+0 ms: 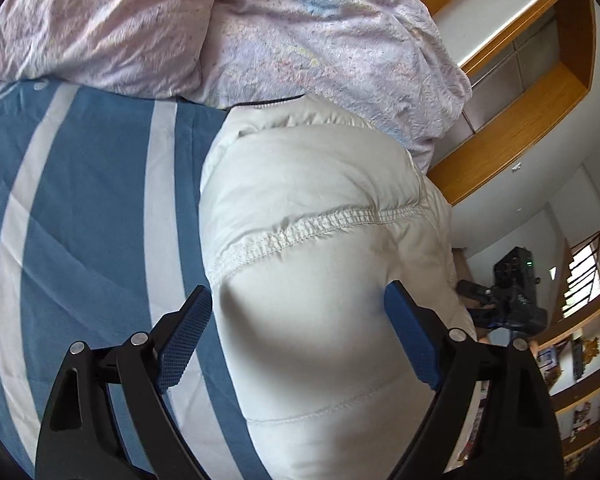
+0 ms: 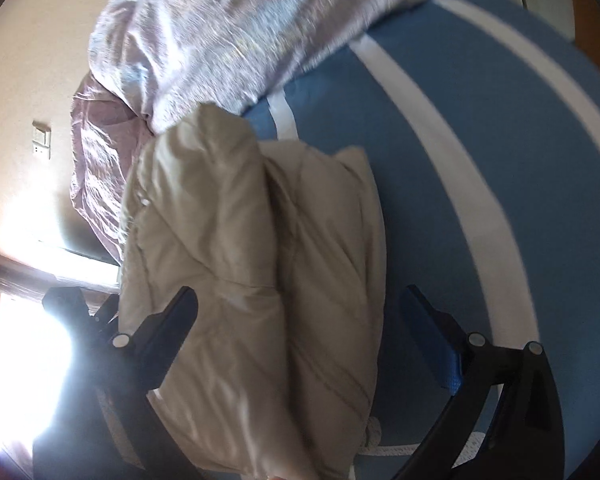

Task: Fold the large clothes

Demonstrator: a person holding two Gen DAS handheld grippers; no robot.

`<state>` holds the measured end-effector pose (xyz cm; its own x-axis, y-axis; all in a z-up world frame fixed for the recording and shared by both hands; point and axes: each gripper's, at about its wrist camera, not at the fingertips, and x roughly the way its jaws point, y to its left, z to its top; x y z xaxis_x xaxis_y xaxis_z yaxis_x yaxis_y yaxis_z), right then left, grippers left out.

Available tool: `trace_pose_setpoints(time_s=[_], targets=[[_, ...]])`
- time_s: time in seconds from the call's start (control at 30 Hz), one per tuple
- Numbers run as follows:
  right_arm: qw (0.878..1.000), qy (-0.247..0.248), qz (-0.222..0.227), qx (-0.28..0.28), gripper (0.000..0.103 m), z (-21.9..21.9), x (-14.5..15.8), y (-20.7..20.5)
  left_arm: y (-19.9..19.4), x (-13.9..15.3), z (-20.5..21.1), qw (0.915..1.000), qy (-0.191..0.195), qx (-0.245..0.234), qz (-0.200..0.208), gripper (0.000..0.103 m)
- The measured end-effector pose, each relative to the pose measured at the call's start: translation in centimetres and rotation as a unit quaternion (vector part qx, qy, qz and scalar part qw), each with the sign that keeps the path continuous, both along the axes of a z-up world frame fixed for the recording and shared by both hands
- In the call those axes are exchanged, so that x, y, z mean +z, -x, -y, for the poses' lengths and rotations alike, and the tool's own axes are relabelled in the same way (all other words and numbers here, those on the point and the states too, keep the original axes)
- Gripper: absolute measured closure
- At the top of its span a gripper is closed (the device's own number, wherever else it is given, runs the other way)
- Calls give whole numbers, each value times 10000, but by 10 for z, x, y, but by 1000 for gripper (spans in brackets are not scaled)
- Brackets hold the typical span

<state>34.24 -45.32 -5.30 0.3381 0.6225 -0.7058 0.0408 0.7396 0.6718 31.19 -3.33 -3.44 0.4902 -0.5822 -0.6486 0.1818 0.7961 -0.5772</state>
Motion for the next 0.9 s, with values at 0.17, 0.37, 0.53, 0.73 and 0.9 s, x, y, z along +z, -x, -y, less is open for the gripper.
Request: trace_pose_setpoints(time_s=[0.17,0.37,0.53,0.73,0.9], targets=[[9983,-445,-282,265,2,-5,-16,-7,-1,-3,8,9997,99,-215,-69,8],[9954,-686,-436,506,2,-7,-28,-14,-3,-7,13,9993,77,-353,-82,1],[9935,-722,-415,774,2,-13,-28,-17,-6,-13,11,9990,196,-364,-165,1],[9884,-991,-314,1109,2,-34,-32,-21,-7,-22,5,9981,502,-269,-241,1],[9882,-1101,-239,1036,6,-32,-33,-16,-6,-23,5,9977,611,-171,-237,1]])
